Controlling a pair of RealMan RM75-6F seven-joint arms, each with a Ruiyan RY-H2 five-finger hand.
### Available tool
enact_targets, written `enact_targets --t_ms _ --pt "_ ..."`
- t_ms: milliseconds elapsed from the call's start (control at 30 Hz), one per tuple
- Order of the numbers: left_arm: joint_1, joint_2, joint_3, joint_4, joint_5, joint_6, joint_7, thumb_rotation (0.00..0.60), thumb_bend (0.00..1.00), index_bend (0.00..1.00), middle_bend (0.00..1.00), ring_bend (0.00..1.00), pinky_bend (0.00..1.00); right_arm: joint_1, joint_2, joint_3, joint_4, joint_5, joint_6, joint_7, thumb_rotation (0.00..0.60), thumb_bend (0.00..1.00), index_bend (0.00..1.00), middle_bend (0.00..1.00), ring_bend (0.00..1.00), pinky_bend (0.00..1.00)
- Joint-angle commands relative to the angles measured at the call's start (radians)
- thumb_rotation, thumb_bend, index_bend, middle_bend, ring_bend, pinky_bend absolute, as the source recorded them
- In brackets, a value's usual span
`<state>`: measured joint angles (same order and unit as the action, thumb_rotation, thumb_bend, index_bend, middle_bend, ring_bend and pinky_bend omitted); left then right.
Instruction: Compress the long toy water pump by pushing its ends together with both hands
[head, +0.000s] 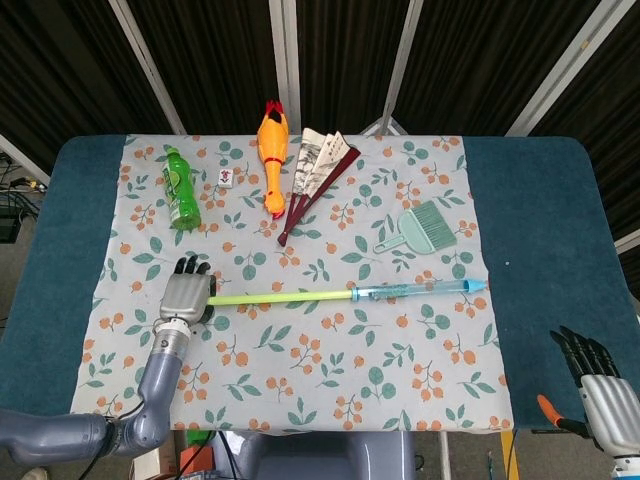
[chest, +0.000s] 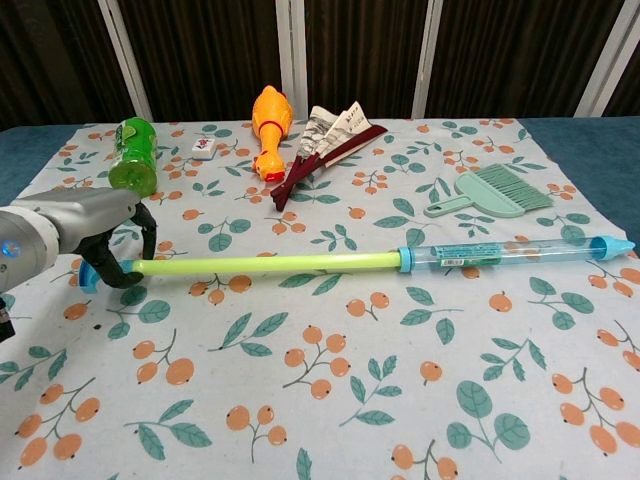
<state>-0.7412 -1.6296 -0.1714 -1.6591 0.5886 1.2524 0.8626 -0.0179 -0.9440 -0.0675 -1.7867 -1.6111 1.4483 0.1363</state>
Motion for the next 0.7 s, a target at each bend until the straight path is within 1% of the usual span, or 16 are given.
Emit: enact_targets --t_ms 33,167,233,367,533,700 --pt "0.002 0.021 -0.003 -0.033 0.008 0.009 0.000 0.600 0.51 0.57 0.17 0.00 0.05 0.047 0.010 0.027 -0.040 0.005 -0.048 -0.006 0.600 0.33 0.00 0.00 0.00 0.00" --pt "0.000 0.046 -0.004 -0.077 0.010 0.022 0.011 0.600 0.51 0.58 0.17 0.00 0.05 0.133 0.016 0.077 -0.110 0.072 -0.160 -0.043 0.600 0.33 0.00 0.00 0.00 0.00" --pt "-0.003 0.061 -0.005 -0.100 0.012 0.031 0.019 0.600 0.51 0.58 0.17 0.00 0.05 0.185 0.009 0.108 -0.145 0.142 -0.233 -0.107 0.600 0.33 0.00 0.00 0.00 0.00" --pt "-0.004 0.082 -0.004 -0.133 0.012 0.041 0.028 0.600 0.51 0.58 0.17 0.00 0.05 0.275 -0.029 0.162 -0.186 0.295 -0.340 -0.247 0.600 0.33 0.00 0.00 0.00 0.00" --pt "-0.008 0.104 0.000 -0.162 0.008 0.048 0.039 0.600 0.51 0.59 0.17 0.00 0.05 0.372 -0.120 0.212 -0.181 0.461 -0.394 -0.418 0.600 0.33 0.00 0.00 0.00 0.00" --pt "-0.012 0.123 0.009 -0.176 0.004 0.042 0.046 0.600 0.51 0.59 0.17 0.00 0.05 0.457 -0.222 0.235 -0.136 0.609 -0.396 -0.577 0.600 0.33 0.00 0.00 0.00 0.00"
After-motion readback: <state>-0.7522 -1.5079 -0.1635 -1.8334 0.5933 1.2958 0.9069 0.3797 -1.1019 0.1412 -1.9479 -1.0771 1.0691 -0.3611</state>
